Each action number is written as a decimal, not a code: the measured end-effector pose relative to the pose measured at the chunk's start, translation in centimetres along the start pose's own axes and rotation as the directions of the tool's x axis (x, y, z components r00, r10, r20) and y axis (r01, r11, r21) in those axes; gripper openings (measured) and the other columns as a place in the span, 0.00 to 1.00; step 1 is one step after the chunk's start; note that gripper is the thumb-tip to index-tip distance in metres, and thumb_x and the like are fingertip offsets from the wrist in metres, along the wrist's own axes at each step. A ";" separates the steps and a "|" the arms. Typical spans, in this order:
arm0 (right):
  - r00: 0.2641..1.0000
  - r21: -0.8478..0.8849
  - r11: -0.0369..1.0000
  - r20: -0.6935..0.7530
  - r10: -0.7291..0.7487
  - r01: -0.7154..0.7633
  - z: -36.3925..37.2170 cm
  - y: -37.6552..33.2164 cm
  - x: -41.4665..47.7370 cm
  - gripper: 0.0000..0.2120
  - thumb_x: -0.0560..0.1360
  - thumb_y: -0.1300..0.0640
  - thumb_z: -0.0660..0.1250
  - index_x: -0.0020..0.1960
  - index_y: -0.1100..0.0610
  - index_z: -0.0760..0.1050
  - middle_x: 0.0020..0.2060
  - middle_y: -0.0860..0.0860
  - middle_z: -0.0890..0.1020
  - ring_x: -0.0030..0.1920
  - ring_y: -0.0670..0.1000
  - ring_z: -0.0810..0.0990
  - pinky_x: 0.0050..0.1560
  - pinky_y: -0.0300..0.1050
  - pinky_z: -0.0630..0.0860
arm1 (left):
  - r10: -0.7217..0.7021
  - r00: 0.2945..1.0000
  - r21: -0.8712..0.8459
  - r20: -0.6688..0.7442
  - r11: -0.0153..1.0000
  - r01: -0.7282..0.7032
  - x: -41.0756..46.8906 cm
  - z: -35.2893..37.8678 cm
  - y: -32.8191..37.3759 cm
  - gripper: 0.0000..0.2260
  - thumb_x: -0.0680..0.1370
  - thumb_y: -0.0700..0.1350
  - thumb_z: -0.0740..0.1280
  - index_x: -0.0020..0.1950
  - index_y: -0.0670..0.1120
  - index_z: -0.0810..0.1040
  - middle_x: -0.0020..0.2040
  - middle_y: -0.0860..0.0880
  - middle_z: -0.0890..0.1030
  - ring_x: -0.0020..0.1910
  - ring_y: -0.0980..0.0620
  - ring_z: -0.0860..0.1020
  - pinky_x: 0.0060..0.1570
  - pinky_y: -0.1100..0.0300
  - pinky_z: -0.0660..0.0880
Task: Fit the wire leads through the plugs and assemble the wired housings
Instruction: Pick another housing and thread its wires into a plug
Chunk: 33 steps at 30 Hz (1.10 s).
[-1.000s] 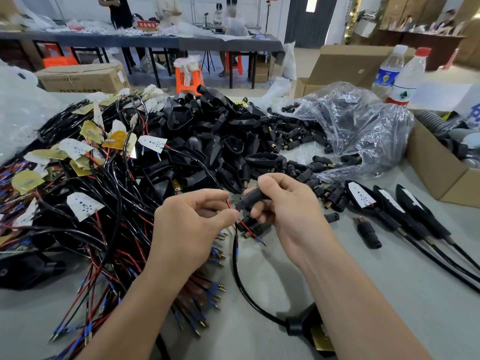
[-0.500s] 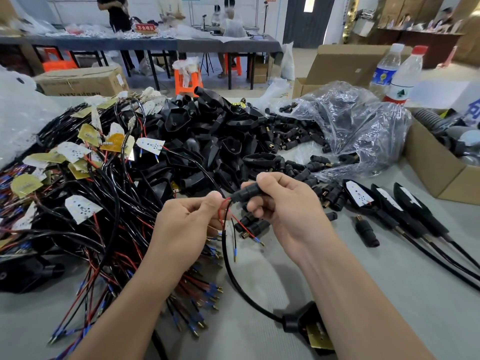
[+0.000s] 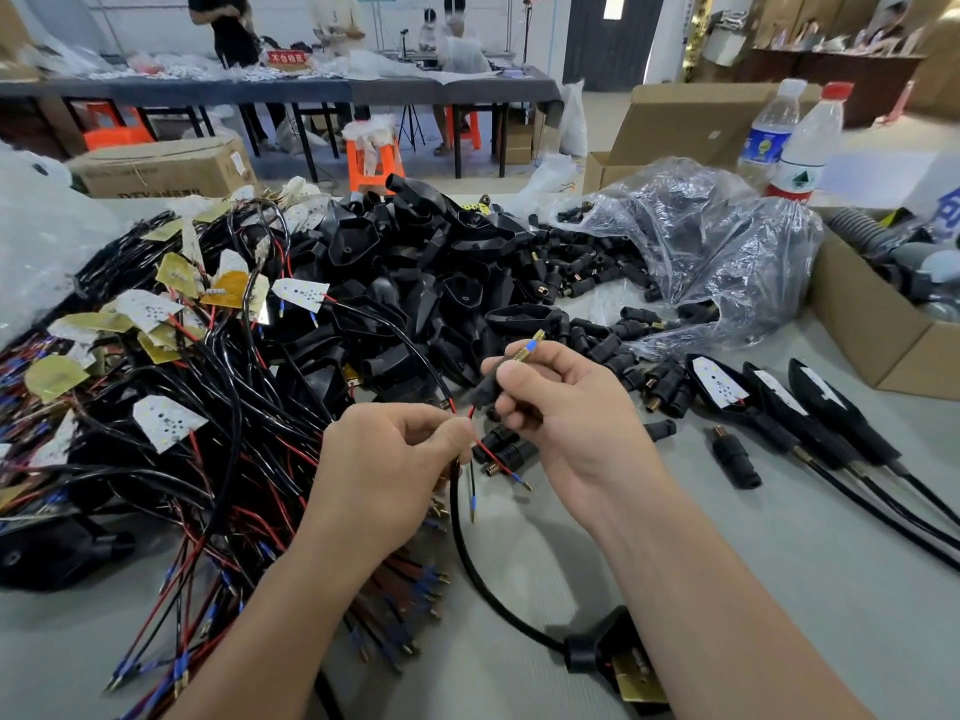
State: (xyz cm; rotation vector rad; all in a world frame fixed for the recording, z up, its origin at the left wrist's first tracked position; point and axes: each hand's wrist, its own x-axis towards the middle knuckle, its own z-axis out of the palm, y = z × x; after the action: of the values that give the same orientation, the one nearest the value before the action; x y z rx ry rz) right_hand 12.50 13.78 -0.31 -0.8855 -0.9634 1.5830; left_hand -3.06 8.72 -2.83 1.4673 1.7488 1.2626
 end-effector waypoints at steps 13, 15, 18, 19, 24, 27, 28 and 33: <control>0.997 -0.121 0.993 0.074 0.017 -0.008 -0.1 -0.7 -0.2 0.11 0.81 0.60 0.64 0.41 0.58 0.80 0.42 0.57 0.87 0.27 0.49 0.73 0.29 0.38 0.69 | 0.034 0.997 -0.105 0.063 0.994 -0.027 -0.4 0.3 0.7 0.09 0.71 0.56 0.77 0.51 0.62 0.85 0.34 0.53 0.86 0.34 0.54 0.84 0.43 0.49 0.83; 0.997 -0.176 0.984 0.078 -0.013 0.027 -0.2 -0.7 -0.3 0.10 0.78 0.62 0.65 0.40 0.60 0.82 0.41 0.56 0.87 0.28 0.48 0.72 0.28 0.37 0.68 | 0.026 0.997 -0.140 0.071 0.990 -0.016 -0.5 0.6 0.9 0.10 0.69 0.63 0.72 0.44 0.60 0.87 0.35 0.49 0.85 0.37 0.44 0.84 0.47 0.39 0.82; 0.998 -0.194 0.979 0.028 -0.062 0.066 -0.1 -0.7 -0.4 0.10 0.77 0.62 0.68 0.40 0.60 0.85 0.43 0.61 0.86 0.29 0.46 0.71 0.28 0.35 0.67 | -0.006 0.993 -0.177 0.119 0.984 0.028 -0.5 0.6 0.9 0.12 0.71 0.63 0.73 0.41 0.56 0.88 0.36 0.47 0.86 0.40 0.42 0.85 0.49 0.41 0.83; 0.996 -0.172 0.982 -0.012 -0.086 0.083 -0.1 -0.8 -0.2 0.11 0.77 0.63 0.68 0.39 0.59 0.86 0.43 0.62 0.86 0.29 0.46 0.70 0.27 0.34 0.67 | -0.018 0.988 -0.180 0.151 0.983 0.045 -0.5 0.6 1.0 0.11 0.72 0.61 0.75 0.40 0.54 0.89 0.36 0.48 0.87 0.39 0.45 0.86 0.47 0.46 0.84; 0.974 0.005 0.997 -0.217 -0.071 0.074 -1.1 -1.5 0.7 0.13 0.81 0.62 0.66 0.39 0.59 0.82 0.35 0.56 0.85 0.25 0.45 0.71 0.25 0.34 0.66 | -0.101 0.910 -0.242 0.403 0.947 0.212 -1.1 1.0 2.0 0.13 0.77 0.52 0.71 0.39 0.47 0.89 0.37 0.43 0.87 0.36 0.49 0.85 0.40 0.59 0.83; 0.936 0.111 0.988 -0.348 -0.060 0.105 -2.6 -2.4 1.4 0.10 0.81 0.64 0.65 0.42 0.62 0.80 0.30 0.55 0.83 0.24 0.45 0.71 0.23 0.34 0.65 | -0.094 0.827 -0.263 0.554 0.923 0.281 -1.9 1.1 2.6 0.15 0.77 0.54 0.68 0.39 0.45 0.88 0.39 0.42 0.87 0.35 0.51 0.84 0.37 0.63 0.80; 0.923 0.141 0.982 -0.379 -0.064 0.126 -3.1 -2.6 1.5 0.10 0.81 0.64 0.65 0.42 0.62 0.80 0.30 0.55 0.82 0.24 0.45 0.71 0.23 0.34 0.65 | -0.087 0.809 -0.269 0.581 0.918 0.291 -2.0 1.1 2.7 0.15 0.77 0.54 0.68 0.39 0.46 0.88 0.39 0.42 0.87 0.35 0.51 0.84 0.37 0.63 0.79; 0.834 0.268 0.922 -0.544 -0.095 0.280 -6.0 -3.9 2.6 0.10 0.81 0.67 0.65 0.41 0.64 0.77 0.32 0.57 0.81 0.24 0.46 0.72 0.26 0.34 0.70 | -0.089 0.761 -0.201 0.642 0.939 0.280 -1.8 1.0 2.5 0.13 0.75 0.54 0.72 0.38 0.46 0.87 0.39 0.43 0.87 0.37 0.49 0.84 0.41 0.60 0.81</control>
State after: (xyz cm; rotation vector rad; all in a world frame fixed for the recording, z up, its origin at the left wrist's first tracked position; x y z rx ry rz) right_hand 18.93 17.79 0.60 -0.8779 -0.3575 1.1883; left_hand -0.55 7.26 -1.36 1.2965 1.1660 0.7482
